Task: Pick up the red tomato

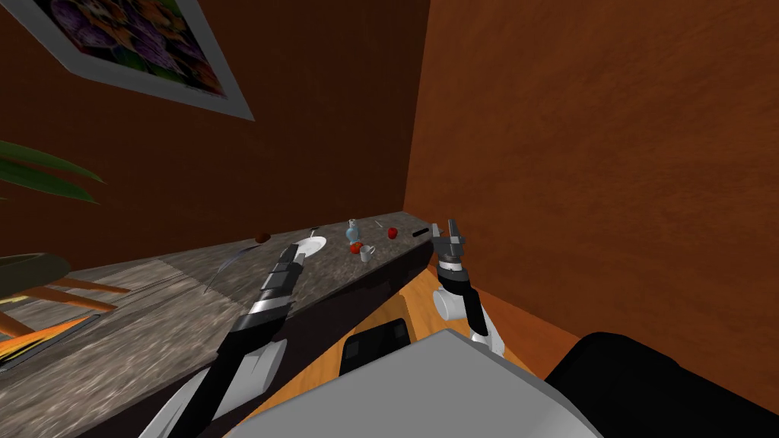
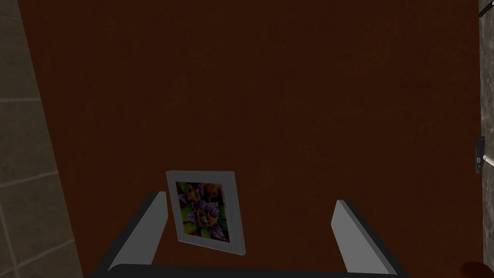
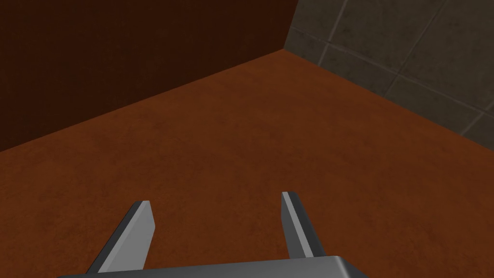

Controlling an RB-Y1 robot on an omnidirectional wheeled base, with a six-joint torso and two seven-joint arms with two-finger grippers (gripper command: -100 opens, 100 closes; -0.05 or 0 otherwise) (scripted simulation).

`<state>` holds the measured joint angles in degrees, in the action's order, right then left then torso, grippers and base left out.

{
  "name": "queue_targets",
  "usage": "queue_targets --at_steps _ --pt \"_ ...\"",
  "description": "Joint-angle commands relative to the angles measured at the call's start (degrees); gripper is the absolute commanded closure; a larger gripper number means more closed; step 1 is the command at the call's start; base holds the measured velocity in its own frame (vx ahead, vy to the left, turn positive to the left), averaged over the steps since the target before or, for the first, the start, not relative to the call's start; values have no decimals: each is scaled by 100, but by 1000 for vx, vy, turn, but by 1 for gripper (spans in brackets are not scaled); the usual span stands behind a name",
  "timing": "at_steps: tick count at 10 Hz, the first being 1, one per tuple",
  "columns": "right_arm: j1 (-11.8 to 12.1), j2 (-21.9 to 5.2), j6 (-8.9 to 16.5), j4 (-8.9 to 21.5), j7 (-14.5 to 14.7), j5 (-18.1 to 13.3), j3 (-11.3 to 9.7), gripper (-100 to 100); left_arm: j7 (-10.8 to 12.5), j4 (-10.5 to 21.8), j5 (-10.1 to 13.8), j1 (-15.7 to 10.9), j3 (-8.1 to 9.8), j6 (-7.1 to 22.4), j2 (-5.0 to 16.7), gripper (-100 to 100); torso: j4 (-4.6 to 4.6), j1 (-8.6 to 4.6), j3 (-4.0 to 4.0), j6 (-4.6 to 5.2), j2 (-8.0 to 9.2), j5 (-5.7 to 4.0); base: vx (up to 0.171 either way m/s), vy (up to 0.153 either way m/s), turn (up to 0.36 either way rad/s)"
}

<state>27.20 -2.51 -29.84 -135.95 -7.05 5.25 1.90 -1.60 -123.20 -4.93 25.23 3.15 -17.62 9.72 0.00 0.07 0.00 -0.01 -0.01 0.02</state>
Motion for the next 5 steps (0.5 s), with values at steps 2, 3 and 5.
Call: queue_targets --at_steps 2,3,5 --pt "0 0 0 0 0 0 0 0 52 75 -11 -39 20 303 84 -100 0 -1 0 1 0 0 -3 13 -45" --pt "0 0 0 0 0 0 0 0 100 140 -13 -77 46 521 169 -100 0 -2 0 0 0 -1 -3 10 -66" --pt "0 0 0 0 0 0 0 0 145 208 -14 -118 70 778 254 -100 0 -3 0 0 0 -1 -1 12 -57"
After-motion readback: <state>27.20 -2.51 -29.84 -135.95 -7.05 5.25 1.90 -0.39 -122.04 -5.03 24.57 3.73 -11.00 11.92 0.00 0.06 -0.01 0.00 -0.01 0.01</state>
